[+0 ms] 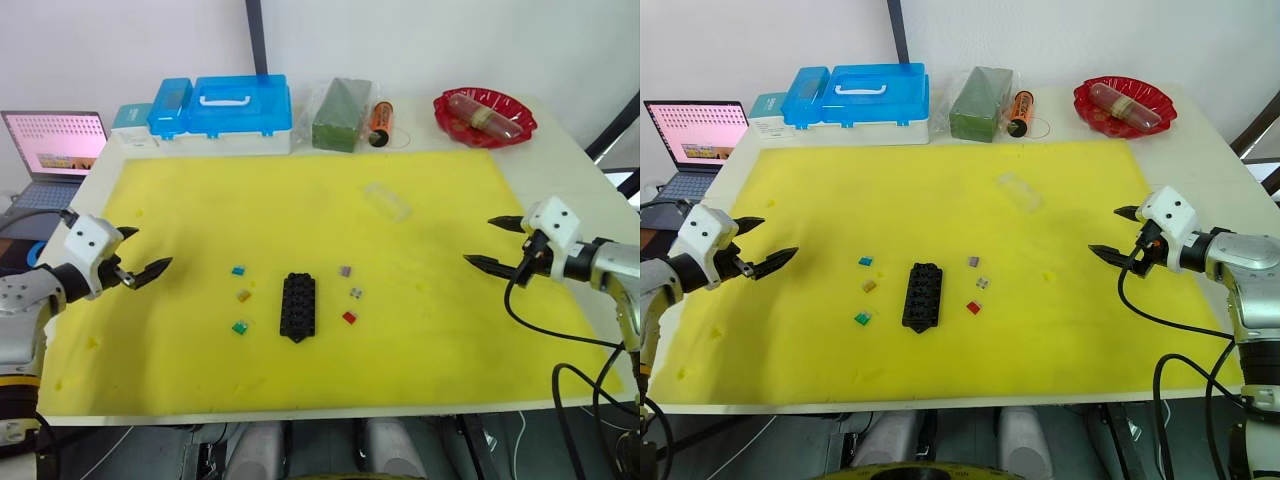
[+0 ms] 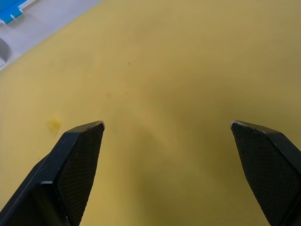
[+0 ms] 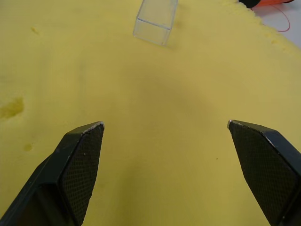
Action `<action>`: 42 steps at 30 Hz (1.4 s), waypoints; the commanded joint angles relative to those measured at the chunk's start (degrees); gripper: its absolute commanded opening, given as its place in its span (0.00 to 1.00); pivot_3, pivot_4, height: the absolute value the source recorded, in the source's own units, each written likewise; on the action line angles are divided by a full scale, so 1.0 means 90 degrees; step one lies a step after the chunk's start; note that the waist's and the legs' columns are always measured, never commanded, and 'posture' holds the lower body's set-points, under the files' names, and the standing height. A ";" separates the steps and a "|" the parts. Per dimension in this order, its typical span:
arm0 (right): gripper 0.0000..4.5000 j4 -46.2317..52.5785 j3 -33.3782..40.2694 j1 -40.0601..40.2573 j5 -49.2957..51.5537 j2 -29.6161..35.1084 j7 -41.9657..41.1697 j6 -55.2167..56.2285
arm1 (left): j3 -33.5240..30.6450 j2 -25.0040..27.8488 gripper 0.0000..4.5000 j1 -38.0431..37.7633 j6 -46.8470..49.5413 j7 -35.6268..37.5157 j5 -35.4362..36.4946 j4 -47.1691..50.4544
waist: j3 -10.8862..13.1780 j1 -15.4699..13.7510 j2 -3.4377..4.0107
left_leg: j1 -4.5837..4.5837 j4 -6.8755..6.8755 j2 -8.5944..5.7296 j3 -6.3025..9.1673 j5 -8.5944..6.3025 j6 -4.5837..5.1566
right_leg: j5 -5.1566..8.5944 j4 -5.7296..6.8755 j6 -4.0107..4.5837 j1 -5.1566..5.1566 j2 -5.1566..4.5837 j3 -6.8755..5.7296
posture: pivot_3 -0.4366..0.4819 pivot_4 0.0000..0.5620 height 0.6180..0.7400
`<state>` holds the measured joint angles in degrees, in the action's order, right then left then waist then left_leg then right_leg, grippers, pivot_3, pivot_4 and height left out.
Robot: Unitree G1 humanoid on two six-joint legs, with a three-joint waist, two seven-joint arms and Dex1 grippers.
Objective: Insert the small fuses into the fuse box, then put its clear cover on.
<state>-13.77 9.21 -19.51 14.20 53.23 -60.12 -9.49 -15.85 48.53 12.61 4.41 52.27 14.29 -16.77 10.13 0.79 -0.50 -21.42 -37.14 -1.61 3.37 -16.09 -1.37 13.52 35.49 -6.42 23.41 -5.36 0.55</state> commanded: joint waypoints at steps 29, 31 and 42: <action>1.00 0.0260 0.0141 0.0114 0.0036 0.0079 0.0019 0.0056 | -0.0154 0.0182 1.00 0.0234 -0.0178 -0.0013 -0.0012 -0.0127 | 0.0000 -0.0001 0.0000 | 0.0000 -0.0001 0.0000 -0.0001 0.0000 0.0000 | -0.0001 0.0002 -0.0002 0.0000 0.0001 0.0000 | 0.48 0.27 1.00; 1.00 0.0289 0.0144 0.0134 0.0038 0.0078 0.0021 0.0055 | -0.0148 0.0195 1.00 0.0218 -0.0167 0.0046 0.0016 -0.0129 | 0.0000 -0.0001 0.0000 | 0.0000 -0.0001 0.0000 -0.0001 0.0000 0.0000 | -0.0001 0.0002 -0.0002 0.0000 0.0001 0.0000 | 0.48 0.27 1.00; 1.00 0.1496 0.0118 0.0443 0.0649 0.0051 -0.0476 -0.0405 | -0.0244 0.0542 1.00 0.0088 0.0697 0.1287 0.0834 0.0335 | 0.0000 0.0003 0.0000 | 0.0001 -0.0002 0.0003 0.0001 0.0000 0.0000 | -0.0001 0.0007 -0.0002 0.0000 0.0004 0.0000 | 0.48 0.27 1.00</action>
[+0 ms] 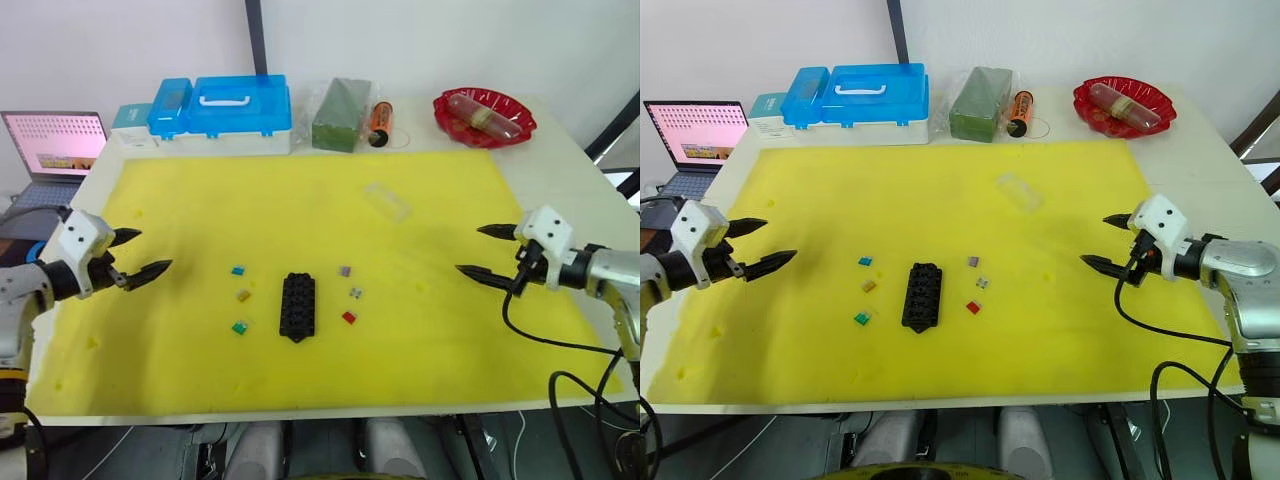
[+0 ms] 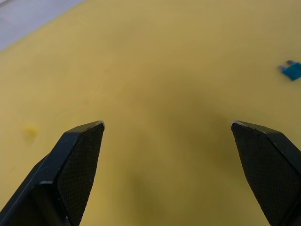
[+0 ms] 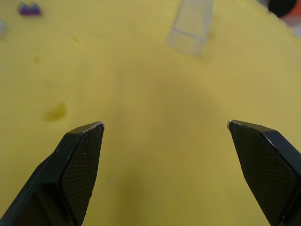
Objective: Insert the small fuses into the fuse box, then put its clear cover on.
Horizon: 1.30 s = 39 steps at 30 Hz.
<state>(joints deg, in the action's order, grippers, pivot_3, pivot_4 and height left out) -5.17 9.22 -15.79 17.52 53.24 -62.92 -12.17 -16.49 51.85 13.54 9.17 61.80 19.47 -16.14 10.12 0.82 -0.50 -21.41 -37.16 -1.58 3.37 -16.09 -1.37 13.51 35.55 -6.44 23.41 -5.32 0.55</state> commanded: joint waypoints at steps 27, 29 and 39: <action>1.00 0.3273 -0.0512 0.0297 0.0826 -0.0231 -0.0055 -0.0894 | -0.0870 0.0794 1.00 -0.1447 0.5396 0.0547 0.3351 0.3307 | 0.0000 -0.0002 -0.0005 | -0.0001 -0.0001 0.0013 0.0012 0.0000 0.0000 | 0.0002 -0.0003 0.0004 0.0002 0.0013 0.0005 | 0.48 0.27 1.00; 1.00 0.3321 -0.0477 0.0410 0.0839 -0.0216 -0.0056 -0.0897 | -0.0750 0.0839 1.00 -0.1831 0.4461 0.0888 0.2817 0.3599 | 0.0000 -0.0013 -0.0005 | -0.0001 -0.0001 0.0013 0.0011 0.0000 0.0000 | 0.0006 -0.0005 0.0013 0.0001 0.0012 0.0007 | 0.48 0.27 1.00; 1.00 0.3559 -0.0510 0.0527 0.0893 -0.0244 -0.0003 -0.0955 | -0.0361 0.0706 1.00 -0.2401 0.1106 0.1968 0.1220 0.3421 | -0.0001 -0.0031 -0.0005 | -0.0003 0.0001 0.0020 -0.0003 0.0001 -0.0002 | 0.0006 -0.0034 0.0052 -0.0001 0.0012 0.0013 | 0.48 0.27 1.00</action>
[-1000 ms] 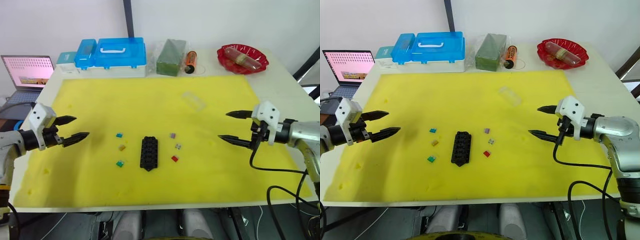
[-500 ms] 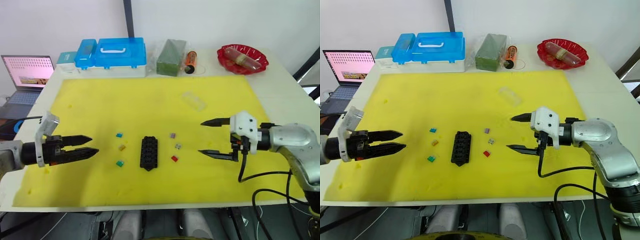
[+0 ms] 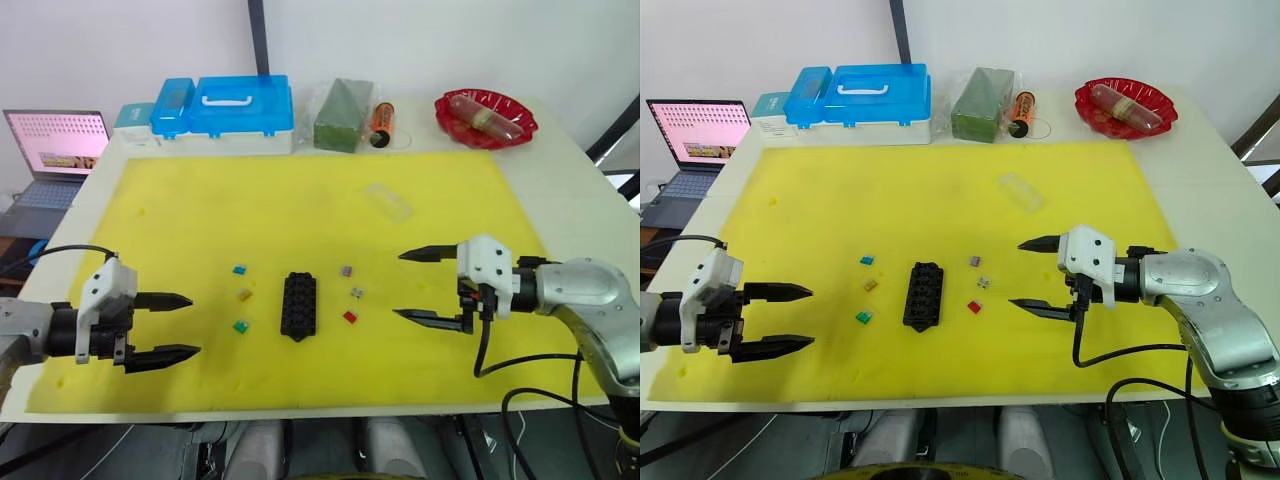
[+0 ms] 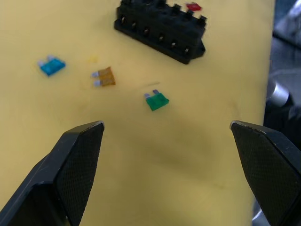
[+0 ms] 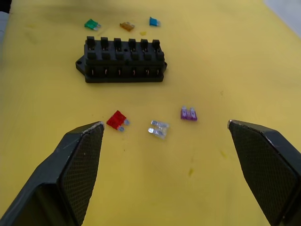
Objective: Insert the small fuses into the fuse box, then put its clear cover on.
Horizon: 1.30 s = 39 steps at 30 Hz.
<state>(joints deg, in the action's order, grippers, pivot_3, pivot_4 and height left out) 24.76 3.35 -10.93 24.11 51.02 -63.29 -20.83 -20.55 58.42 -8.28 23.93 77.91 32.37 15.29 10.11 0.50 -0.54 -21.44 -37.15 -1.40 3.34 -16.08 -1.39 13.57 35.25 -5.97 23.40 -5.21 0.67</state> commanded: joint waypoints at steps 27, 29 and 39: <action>1.00 0.0897 -0.0093 0.0094 0.0289 0.0022 0.0143 -0.0119 | 0.0800 -0.0497 0.65 0.0313 -0.2941 0.0461 -0.0941 -0.0972 | -0.0001 0.0014 -0.0001 | 0.0001 -0.0001 0.0008 -0.0001 0.0000 0.0001 | -0.0002 -0.0002 -0.0003 -0.0002 0.0014 0.0000 | 0.48 0.27 1.00; 1.00 0.0893 -0.0088 0.0093 0.0282 0.0027 0.0148 -0.0121 | 0.0861 -0.0564 0.65 0.0390 -0.3187 0.0475 -0.0991 -0.1076 | -0.0001 0.0014 -0.0001 | 0.0001 -0.0001 0.0008 -0.0001 0.0000 0.0001 | -0.0002 -0.0002 -0.0003 -0.0002 0.0014 0.0000 | 0.48 0.27 1.00; 1.00 0.0916 -0.0091 0.0037 0.0261 0.0038 0.0204 -0.0139 | 0.1210 -0.0733 0.65 0.0827 -0.4118 0.0541 -0.1182 -0.1540 | -0.0001 0.0013 -0.0002 | 0.0000 -0.0002 0.0009 0.0000 0.0000 0.0001 | -0.0002 -0.0002 -0.0003 -0.0002 0.0016 0.0000 | 0.48 0.27 1.00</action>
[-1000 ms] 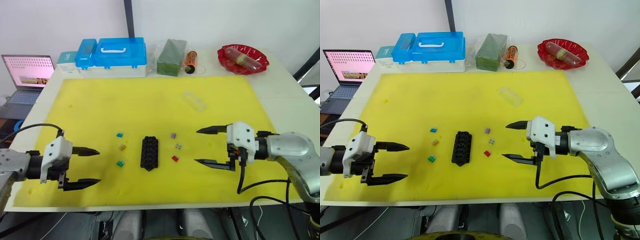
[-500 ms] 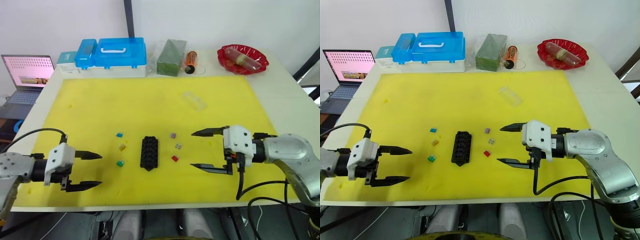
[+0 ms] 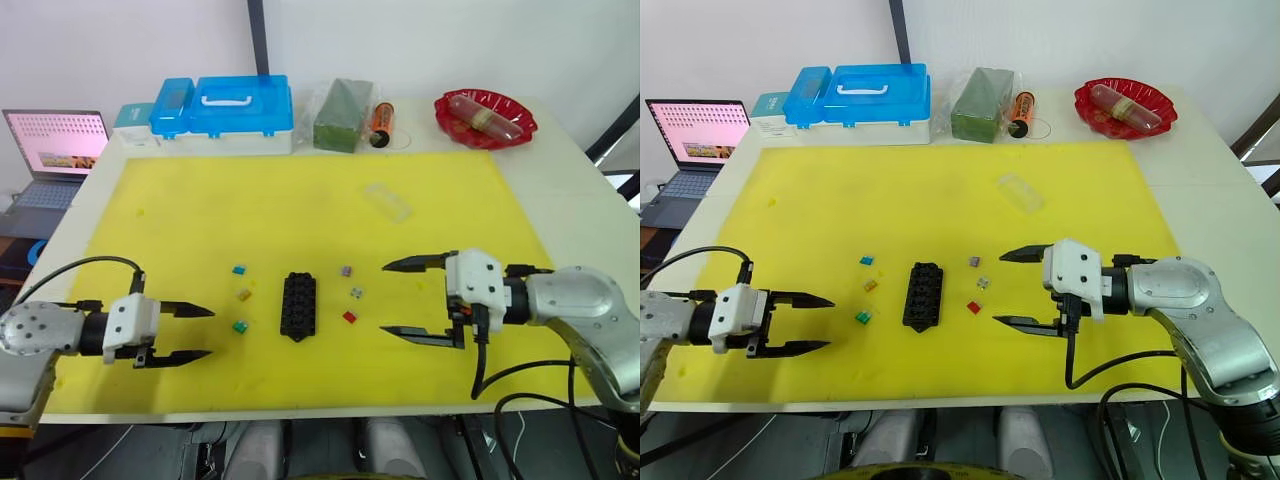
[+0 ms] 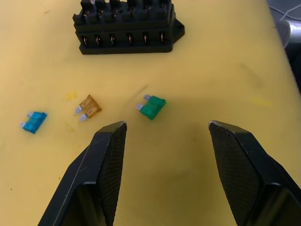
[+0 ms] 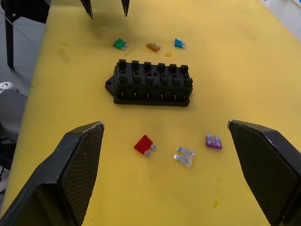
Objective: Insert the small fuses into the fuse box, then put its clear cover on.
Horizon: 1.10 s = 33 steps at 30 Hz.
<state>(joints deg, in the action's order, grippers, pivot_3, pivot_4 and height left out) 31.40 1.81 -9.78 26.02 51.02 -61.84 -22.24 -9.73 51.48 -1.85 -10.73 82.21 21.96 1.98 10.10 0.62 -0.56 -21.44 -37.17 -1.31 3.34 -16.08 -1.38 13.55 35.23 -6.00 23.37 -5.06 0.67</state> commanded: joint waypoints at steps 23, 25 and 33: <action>1.00 0.0233 0.0107 -0.0080 0.0076 0.0057 0.0155 -0.0050 | -0.0160 0.0564 0.65 -0.0494 0.3673 -0.0755 0.1454 0.1394 | 0.0000 0.0011 0.0000 | 0.0002 0.0000 0.0004 0.0003 0.0000 0.0001 | -0.0007 0.0003 -0.0013 0.0000 0.0005 0.0000 | 0.48 0.27 1.00; 1.00 0.0234 0.0128 -0.0063 0.0086 0.0066 0.0149 -0.0058 | -0.0236 0.0573 0.65 -0.0434 0.4244 -0.0985 0.1706 0.1469 | 0.0000 0.0010 0.0000 | 0.0002 0.0000 0.0005 0.0006 0.0000 0.0001 | -0.0006 0.0006 -0.0013 0.0000 0.0008 -0.0001 | 0.48 0.27 1.00; 1.00 0.0224 0.0125 -0.0079 0.0101 0.0065 0.0133 -0.0085 | -0.0230 0.0484 0.65 -0.0368 0.4051 -0.0995 0.1500 0.1485 | 0.0000 0.0006 0.0000 | 0.0002 0.0000 0.0004 0.0005 0.0000 0.0000 | 0.0000 0.0006 -0.0002 0.0000 0.0007 0.0000 | 0.48 0.27 1.00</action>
<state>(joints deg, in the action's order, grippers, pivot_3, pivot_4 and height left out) 31.47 1.67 -9.89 26.06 51.04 -60.63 -23.30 -10.83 55.86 -5.86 27.02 72.68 35.84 14.73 10.11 0.67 -0.56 -21.42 -37.16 -1.28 3.39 -16.09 -1.38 13.55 35.28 -6.01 23.38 -5.00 0.67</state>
